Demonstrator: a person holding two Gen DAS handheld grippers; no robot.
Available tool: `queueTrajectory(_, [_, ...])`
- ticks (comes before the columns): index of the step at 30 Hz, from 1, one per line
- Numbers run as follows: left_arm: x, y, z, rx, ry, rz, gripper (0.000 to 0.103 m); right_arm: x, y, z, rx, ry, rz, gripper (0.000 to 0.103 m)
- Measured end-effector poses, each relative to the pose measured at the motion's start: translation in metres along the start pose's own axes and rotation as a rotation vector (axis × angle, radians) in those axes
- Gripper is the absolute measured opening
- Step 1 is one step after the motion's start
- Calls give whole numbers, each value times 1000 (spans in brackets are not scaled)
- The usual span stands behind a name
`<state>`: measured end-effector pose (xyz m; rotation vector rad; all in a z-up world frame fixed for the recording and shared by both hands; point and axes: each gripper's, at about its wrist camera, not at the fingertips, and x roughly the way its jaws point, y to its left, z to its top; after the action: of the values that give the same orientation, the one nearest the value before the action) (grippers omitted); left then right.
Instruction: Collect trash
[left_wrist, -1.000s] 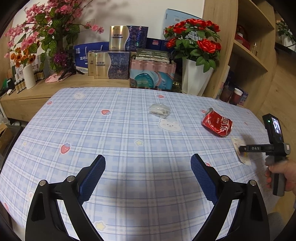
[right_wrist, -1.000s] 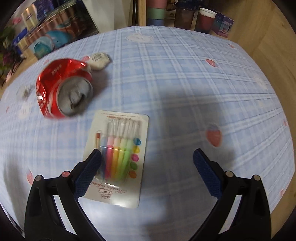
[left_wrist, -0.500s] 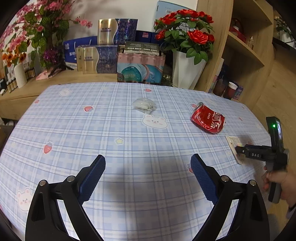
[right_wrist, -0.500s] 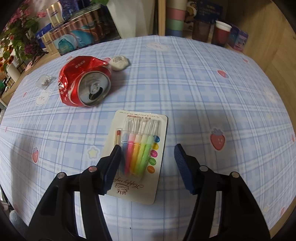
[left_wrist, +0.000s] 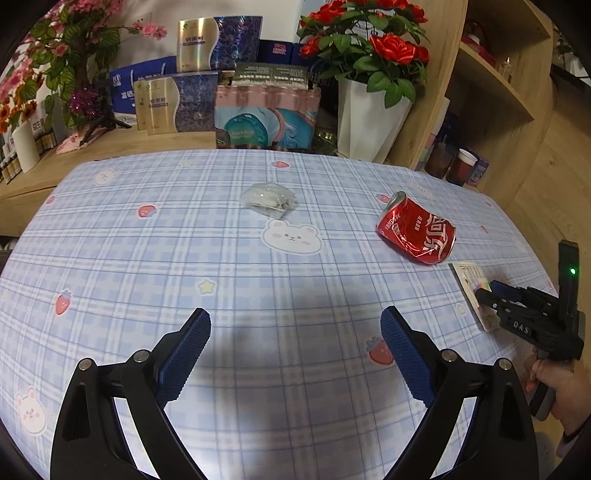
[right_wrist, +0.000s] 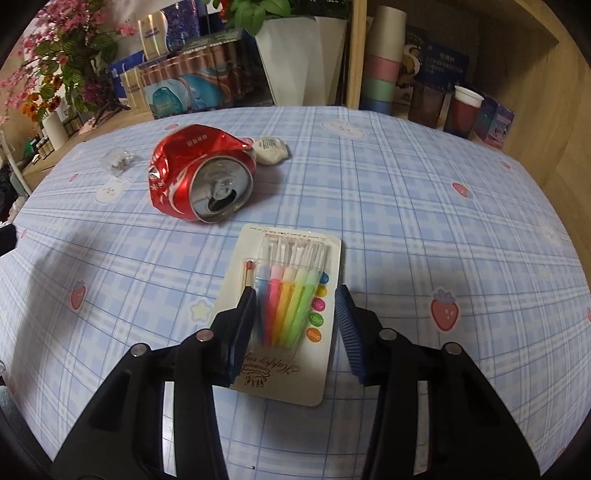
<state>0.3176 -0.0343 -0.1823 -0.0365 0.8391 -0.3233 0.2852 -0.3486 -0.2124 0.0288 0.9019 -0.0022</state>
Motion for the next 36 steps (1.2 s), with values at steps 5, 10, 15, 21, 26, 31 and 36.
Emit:
queueTrajectory(5, [24, 3, 20, -23, 18, -3, 91, -5, -5, -1, 26, -41, 1, 46])
queueTrajectory(10, [54, 10, 57, -43, 16, 31, 86, -8, -20, -2, 112, -65, 7, 46])
queueTrajectory(15, [96, 25, 92, -87, 43, 81, 85, -7, -22, -2, 124, -66, 17, 46])
queueTrajectory(21, [139, 36, 112, -91, 111, 111, 75, -6, -29, -3, 163, -62, 34, 46])
queueTrajectory(26, [137, 36, 113, -73, 114, 92, 24, -4, -31, -2, 169, -58, 45, 46])
queueTrajectory(31, [107, 22, 98, -9, 97, 37, 14, -6, -29, -1, 169, -68, 36, 46])
queueTrajectory(36, [59, -1, 80, 63, 54, -17, 12, -15, -24, -3, 146, -90, 39, 46])
